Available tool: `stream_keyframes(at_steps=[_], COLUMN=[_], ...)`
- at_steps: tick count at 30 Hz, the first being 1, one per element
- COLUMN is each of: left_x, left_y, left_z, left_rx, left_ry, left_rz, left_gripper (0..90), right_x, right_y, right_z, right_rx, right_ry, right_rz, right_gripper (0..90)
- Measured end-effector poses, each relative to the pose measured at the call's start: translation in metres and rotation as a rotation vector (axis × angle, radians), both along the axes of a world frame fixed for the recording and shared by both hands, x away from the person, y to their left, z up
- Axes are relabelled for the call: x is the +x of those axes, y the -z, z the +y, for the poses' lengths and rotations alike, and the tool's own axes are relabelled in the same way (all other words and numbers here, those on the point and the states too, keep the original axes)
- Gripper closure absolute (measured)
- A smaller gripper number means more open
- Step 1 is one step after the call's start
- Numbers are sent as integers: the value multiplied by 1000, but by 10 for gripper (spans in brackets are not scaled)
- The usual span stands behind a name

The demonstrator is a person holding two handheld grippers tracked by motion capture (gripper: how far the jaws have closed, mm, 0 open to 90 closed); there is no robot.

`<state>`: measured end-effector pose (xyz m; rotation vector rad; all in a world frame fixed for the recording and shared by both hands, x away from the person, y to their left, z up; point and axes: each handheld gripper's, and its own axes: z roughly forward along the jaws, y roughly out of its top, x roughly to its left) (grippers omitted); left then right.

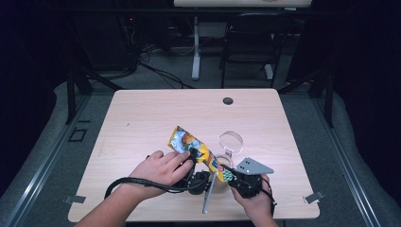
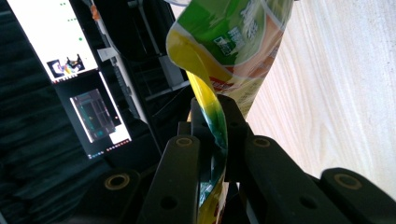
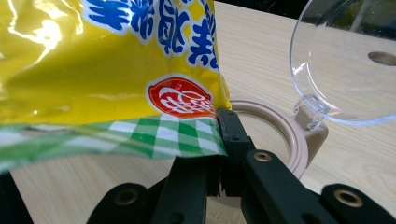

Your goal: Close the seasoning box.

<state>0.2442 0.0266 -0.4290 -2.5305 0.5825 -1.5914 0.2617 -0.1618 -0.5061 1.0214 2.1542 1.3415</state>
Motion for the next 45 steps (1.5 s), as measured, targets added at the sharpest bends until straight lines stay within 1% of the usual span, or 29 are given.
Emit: stream_keyframes(at_steps=[5,8,12,14,17,20,21,23,25,26,28,30,31,35,36,37,38,39,41,45], left_x=[0,0,1,1,1,1,1,2,2,2,2,2,3,3,4,4,4,4,5,5], left_y=[2,3,5,5,8,11,12,13,15,15,18,22,25,31,32,31,32,33,35,39], left_z=[4,6,9,11,14,18,19,22,25,26,30,33,34,39,40,41,42,43,45,49], left_rx=[-31,-40,-74,-83,-128,-159,-172,-191,-212,-227,-273,-299,-327,-386,-396,-383,-403,-408,-438,-463], left_ry=[-7,-13,-23,-28,-39,-52,-63,-64,-77,-79,-92,-99,-107,-118,-120,-127,-128,-131,-136,-147], left_rz=[9,14,29,34,46,57,67,74,81,85,99,109,123,139,141,138,145,143,157,164], left_gripper=[874,874,874,874,873,873,873,873,873,873,873,873,872,871,871,872,872,872,872,871], right_x=[0,0,0,0,0,1,1,1,2,1,1,1,2,2,2,3,3,3,3,3], right_y=[0,0,0,0,-1,0,0,-1,-1,-1,-2,-2,-2,-1,-1,-2,-2,-2,-2,-1], right_z=[0,1,1,1,1,2,2,3,4,4,5,5,5,5,6,6,6,7,7,8], right_rx=[1,0,7,4,7,7,5,6,8,7,7,10,10,9,12,9,8,10,13,22], right_ry=[2,2,2,3,5,4,4,0,-2,-2,-2,-2,-1,-4,-4,-6,-7,-6,-8,-10], right_rz=[-4,-4,-8,-5,-11,-18,-17,-17,-23,-24,-30,-35,-32,-29,-30,-30,-31,-32,-35,-39], right_gripper=[891,892,892,892,892,892,892,892,892,891,891,891,890,890,890,890,890,890,890,890])
